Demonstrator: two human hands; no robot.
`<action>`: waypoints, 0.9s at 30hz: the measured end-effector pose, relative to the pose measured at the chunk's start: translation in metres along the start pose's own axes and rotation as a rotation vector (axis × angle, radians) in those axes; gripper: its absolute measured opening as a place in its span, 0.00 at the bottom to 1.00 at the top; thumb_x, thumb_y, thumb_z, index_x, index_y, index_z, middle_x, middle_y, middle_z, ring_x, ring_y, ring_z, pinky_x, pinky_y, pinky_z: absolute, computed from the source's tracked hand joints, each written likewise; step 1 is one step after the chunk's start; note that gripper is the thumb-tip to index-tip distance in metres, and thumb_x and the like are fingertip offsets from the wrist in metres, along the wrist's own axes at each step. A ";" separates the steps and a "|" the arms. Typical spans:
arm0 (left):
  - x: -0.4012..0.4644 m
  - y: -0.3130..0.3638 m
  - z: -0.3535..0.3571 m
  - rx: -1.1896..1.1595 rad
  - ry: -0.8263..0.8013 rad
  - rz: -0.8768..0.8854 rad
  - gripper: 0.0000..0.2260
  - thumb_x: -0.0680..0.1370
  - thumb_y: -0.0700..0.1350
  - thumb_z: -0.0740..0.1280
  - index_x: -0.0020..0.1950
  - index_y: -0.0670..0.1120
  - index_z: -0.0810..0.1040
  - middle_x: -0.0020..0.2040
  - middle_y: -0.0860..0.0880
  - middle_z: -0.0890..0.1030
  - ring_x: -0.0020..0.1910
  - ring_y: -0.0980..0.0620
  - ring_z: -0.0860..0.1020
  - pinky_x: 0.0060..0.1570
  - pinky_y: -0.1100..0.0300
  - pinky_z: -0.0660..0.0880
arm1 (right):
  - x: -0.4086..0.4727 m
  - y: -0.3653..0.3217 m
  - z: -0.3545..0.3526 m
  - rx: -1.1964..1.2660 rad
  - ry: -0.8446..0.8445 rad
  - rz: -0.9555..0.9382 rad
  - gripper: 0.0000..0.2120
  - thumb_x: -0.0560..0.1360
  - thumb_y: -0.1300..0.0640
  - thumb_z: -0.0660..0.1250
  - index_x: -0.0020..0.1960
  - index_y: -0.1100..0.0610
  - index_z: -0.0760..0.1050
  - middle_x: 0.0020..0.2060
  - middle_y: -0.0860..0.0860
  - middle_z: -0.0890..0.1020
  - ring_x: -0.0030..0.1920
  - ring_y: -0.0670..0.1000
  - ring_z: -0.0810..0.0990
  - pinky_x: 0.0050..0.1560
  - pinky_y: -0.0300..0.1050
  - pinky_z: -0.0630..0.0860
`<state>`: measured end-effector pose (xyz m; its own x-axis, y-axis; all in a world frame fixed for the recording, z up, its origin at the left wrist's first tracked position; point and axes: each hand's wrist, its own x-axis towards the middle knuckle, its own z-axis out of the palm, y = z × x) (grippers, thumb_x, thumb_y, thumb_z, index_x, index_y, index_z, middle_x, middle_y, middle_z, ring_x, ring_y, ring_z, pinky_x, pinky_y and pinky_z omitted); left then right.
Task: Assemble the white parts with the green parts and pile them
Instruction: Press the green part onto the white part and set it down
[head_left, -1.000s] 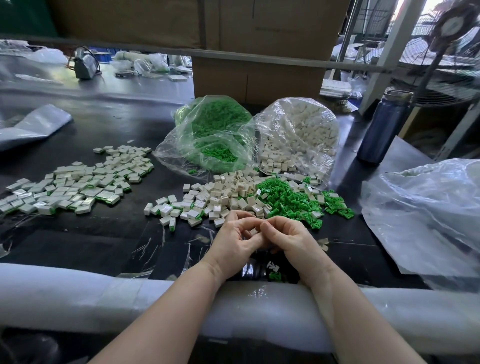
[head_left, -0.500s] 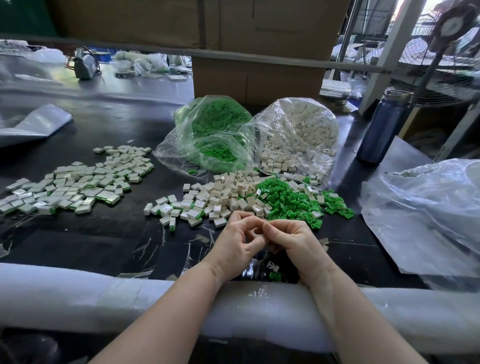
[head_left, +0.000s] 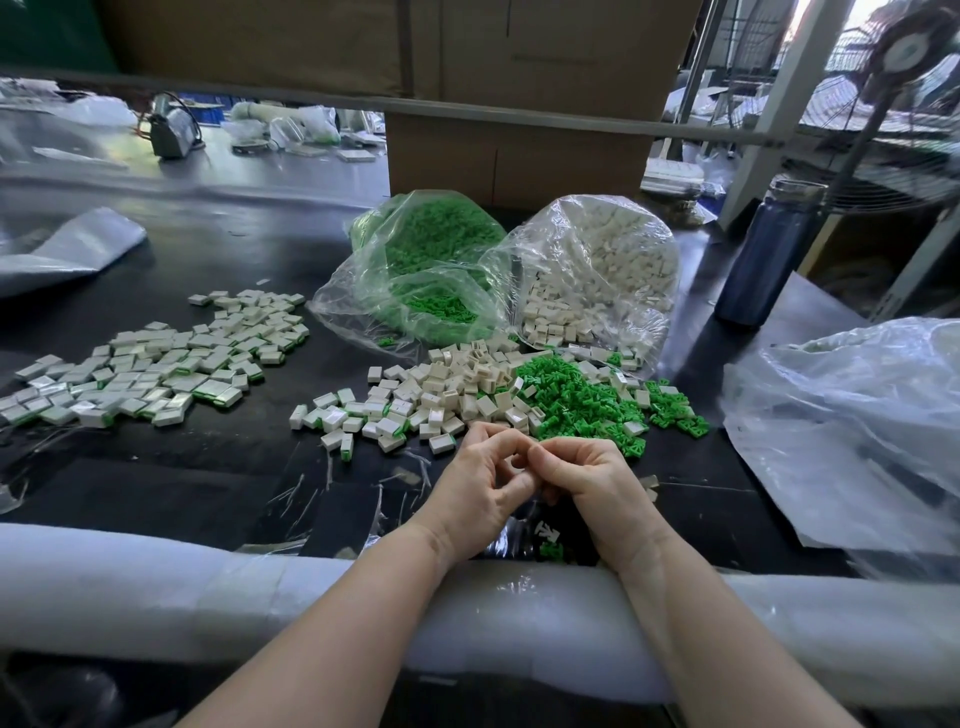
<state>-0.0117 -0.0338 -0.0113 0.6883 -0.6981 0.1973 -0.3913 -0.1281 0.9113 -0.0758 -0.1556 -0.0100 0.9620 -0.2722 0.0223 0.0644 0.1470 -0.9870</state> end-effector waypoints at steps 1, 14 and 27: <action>0.000 0.000 0.000 0.001 0.000 0.001 0.10 0.75 0.35 0.66 0.43 0.51 0.75 0.53 0.46 0.68 0.38 0.59 0.70 0.46 0.70 0.71 | 0.000 0.000 0.000 0.003 -0.003 0.003 0.08 0.75 0.66 0.64 0.40 0.65 0.80 0.27 0.51 0.81 0.27 0.44 0.78 0.29 0.34 0.73; -0.001 0.003 0.000 0.026 -0.017 0.001 0.07 0.76 0.35 0.65 0.45 0.47 0.75 0.52 0.45 0.68 0.38 0.56 0.70 0.44 0.70 0.71 | 0.000 -0.001 -0.002 0.021 -0.018 0.031 0.08 0.74 0.66 0.64 0.44 0.70 0.78 0.28 0.53 0.81 0.27 0.45 0.77 0.29 0.34 0.73; 0.002 0.001 -0.002 -0.026 0.122 -0.088 0.04 0.76 0.40 0.67 0.49 0.42 0.79 0.53 0.45 0.71 0.43 0.49 0.73 0.51 0.57 0.77 | 0.002 0.003 -0.002 -0.077 0.157 -0.066 0.05 0.72 0.59 0.68 0.47 0.60 0.80 0.40 0.54 0.84 0.39 0.49 0.82 0.36 0.41 0.79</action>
<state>-0.0098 -0.0336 -0.0093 0.7888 -0.5941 0.1576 -0.3114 -0.1652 0.9358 -0.0744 -0.1576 -0.0130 0.9026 -0.4250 0.0683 0.0998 0.0522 -0.9936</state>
